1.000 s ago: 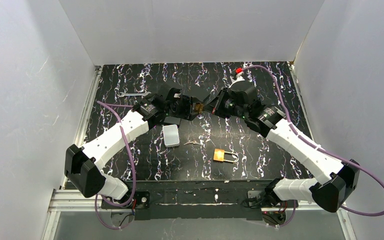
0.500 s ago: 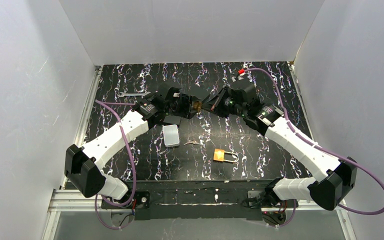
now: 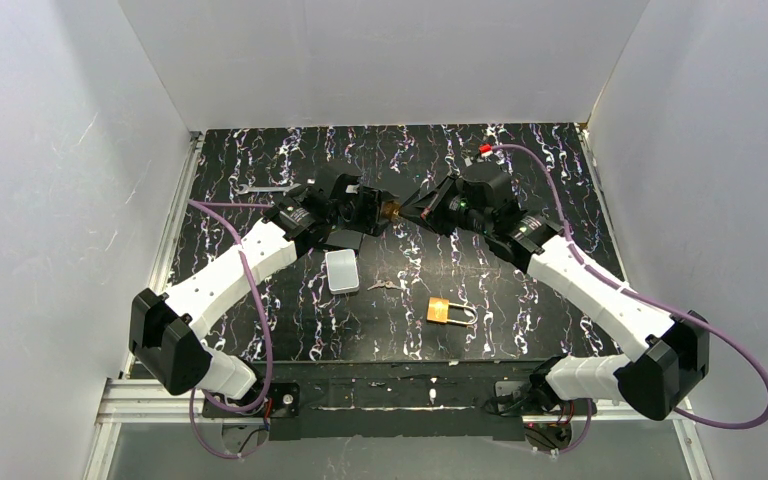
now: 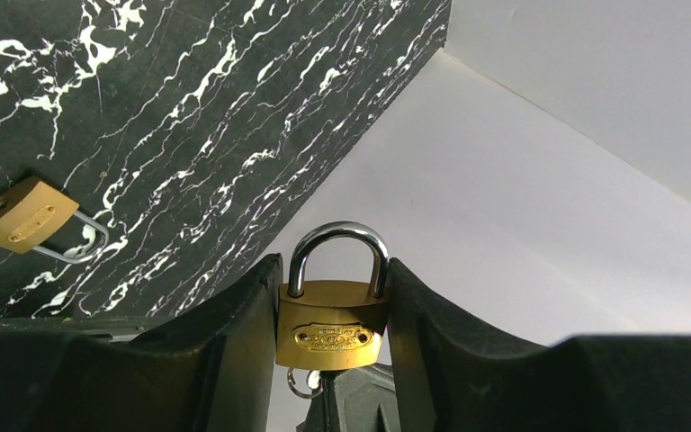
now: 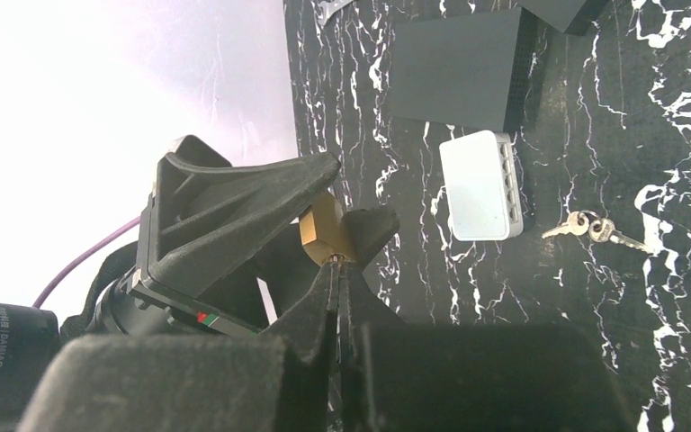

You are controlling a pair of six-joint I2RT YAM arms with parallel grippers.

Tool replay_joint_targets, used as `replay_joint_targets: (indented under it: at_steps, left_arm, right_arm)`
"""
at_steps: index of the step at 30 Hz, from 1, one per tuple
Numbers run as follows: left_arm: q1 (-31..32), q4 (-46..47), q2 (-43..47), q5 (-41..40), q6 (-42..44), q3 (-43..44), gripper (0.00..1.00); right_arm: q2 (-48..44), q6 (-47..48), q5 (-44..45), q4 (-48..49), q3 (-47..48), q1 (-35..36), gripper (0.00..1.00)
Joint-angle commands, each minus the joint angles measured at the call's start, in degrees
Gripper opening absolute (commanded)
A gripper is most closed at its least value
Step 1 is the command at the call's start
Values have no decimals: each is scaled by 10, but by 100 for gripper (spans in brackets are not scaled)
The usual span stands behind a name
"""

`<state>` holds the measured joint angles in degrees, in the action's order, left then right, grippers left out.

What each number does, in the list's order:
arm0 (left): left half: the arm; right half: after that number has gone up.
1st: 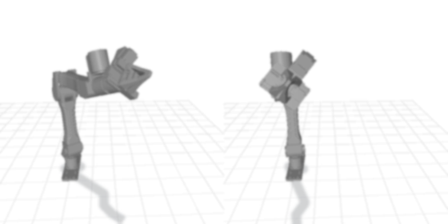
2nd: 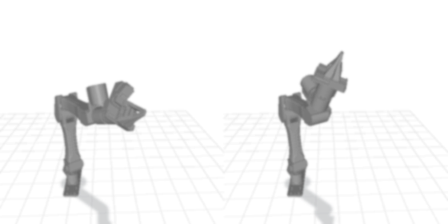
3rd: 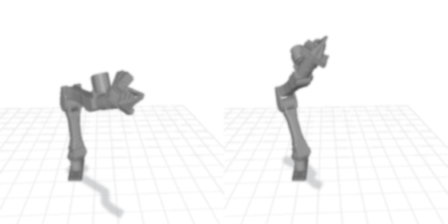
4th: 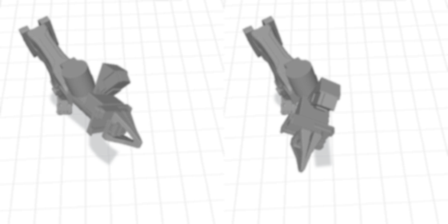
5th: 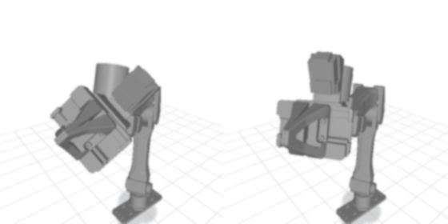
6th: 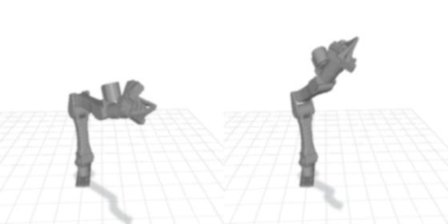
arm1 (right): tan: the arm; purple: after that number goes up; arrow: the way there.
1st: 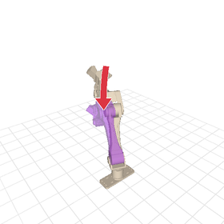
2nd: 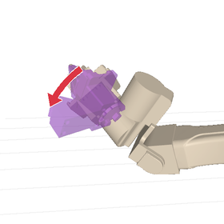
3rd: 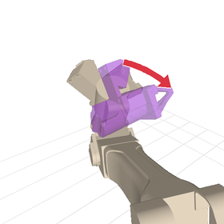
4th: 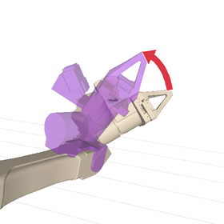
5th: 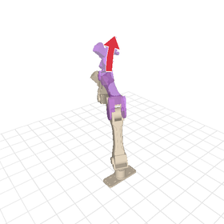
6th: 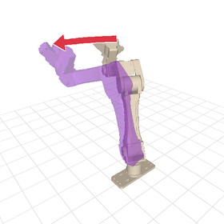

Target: Unlock with the key

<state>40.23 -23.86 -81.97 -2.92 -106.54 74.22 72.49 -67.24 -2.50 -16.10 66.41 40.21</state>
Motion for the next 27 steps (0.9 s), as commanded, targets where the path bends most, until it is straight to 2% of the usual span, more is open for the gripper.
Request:
replay_joint_targets:
  at_steps: [1,11,23,27]
  left_arm:
    - [18,72,29,43,4,17,0]
    - [19,98,38,17,20,6,0]
    - [17,133,68,10,30,-23,0]
    - [14,119,65,12,30,-14,0]
  right_arm:
    - [23,-42,-46,57,-26,5,1]
    - [25,-119,-77,116,-69,-8,1]
    - [72,-253,-190,193,-66,-43,1]
    - [70,-215,-188,176,-54,-49,1]
